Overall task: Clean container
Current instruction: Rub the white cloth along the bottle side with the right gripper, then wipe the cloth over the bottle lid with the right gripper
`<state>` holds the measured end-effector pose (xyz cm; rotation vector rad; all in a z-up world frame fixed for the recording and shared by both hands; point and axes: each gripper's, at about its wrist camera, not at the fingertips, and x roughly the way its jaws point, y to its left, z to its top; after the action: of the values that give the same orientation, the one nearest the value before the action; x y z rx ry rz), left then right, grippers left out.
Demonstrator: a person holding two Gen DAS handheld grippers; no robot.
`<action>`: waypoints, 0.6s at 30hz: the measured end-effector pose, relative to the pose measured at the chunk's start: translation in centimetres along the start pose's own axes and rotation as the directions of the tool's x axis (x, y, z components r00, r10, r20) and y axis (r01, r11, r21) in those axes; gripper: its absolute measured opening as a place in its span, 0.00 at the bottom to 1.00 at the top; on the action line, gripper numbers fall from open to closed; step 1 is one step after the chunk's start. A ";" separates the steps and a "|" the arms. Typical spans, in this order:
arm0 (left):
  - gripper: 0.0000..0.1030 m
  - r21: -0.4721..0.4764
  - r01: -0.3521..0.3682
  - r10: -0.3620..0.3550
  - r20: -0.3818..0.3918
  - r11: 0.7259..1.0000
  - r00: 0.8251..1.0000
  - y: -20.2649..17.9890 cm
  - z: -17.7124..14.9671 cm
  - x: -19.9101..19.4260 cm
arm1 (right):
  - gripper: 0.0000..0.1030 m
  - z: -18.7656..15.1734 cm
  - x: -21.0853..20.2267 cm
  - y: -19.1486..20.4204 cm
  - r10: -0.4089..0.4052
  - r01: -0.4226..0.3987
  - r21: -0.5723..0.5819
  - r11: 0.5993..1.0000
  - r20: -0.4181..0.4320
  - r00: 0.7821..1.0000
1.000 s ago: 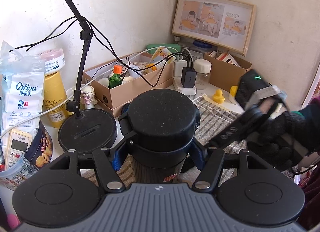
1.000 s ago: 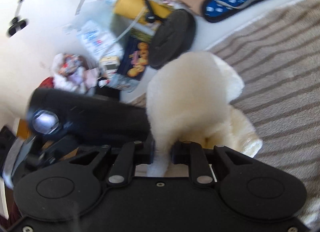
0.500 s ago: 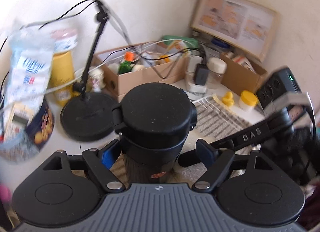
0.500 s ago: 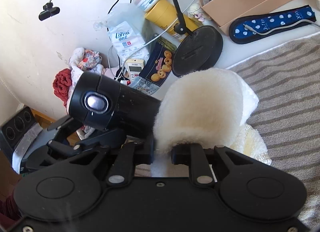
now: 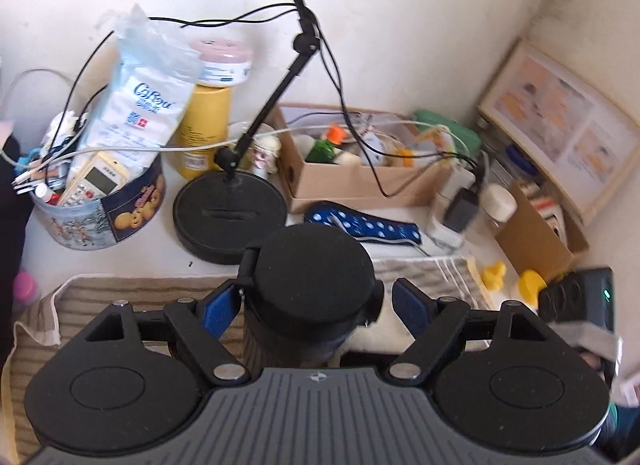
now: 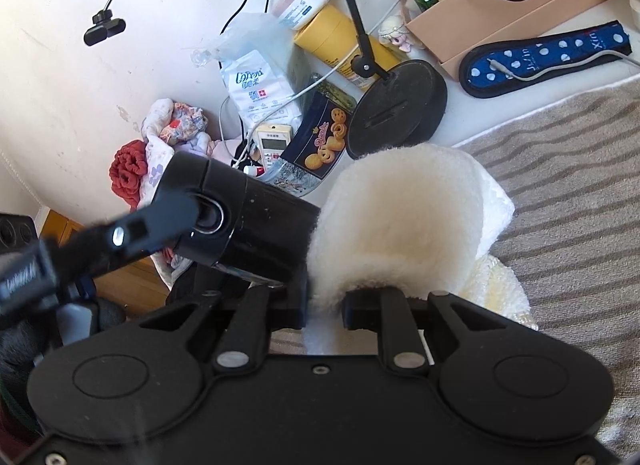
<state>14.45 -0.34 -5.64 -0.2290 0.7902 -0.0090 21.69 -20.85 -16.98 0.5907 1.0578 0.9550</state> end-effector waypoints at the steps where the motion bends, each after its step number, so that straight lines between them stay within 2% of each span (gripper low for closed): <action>1: 0.80 0.004 -0.015 0.015 -0.005 1.000 1.000 -0.1 -0.1 0.3 | 0.15 0.0 0.0 0.0 0.000 0.000 -0.002 1.000 -0.002 1.000; 2: 0.80 0.012 -0.032 0.032 -0.014 0.999 0.999 -0.1 -0.3 0.6 | 0.15 0.0 0.0 0.0 0.000 0.000 -0.002 1.000 -0.003 1.000; 5: 0.80 0.018 -0.027 0.027 0.008 0.999 1.000 0.2 -0.6 0.4 | 0.15 0.0 -0.3 -0.1 0.000 0.000 -0.003 1.000 -0.002 1.000; 8: 0.75 0.064 0.007 -0.008 0.026 0.998 1.000 0.5 -0.5 0.2 | 0.15 0.0 -0.7 -0.3 -0.001 0.001 0.001 1.000 0.003 1.000; 12: 0.74 0.164 0.078 -0.081 0.012 0.983 0.997 0.9 -0.2 0.5 | 0.15 -0.1 -1.1 -0.5 0.001 -0.001 0.009 1.000 0.013 1.000; 13: 0.74 0.207 0.110 -0.112 -0.002 0.972 0.994 1.0 -0.1 0.5 | 0.15 -0.1 -1.1 -0.5 0.001 -0.001 0.009 1.000 0.016 1.000; 15: 0.74 0.327 0.197 -0.193 -0.046 0.924 0.980 1.3 0.3 0.7 | 0.15 -0.1 -1.3 -0.4 0.001 -0.001 0.003 1.000 0.019 1.000; 18: 0.74 0.481 0.325 -0.299 -0.133 0.814 0.945 1.9 0.9 1.0 | 0.15 0.0 -1.5 -0.2 0.000 0.000 -0.008 1.000 0.021 1.000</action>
<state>15.63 1.61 -6.16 0.1386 0.7673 -0.5315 21.47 -22.27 -16.42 0.5930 1.0345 0.9506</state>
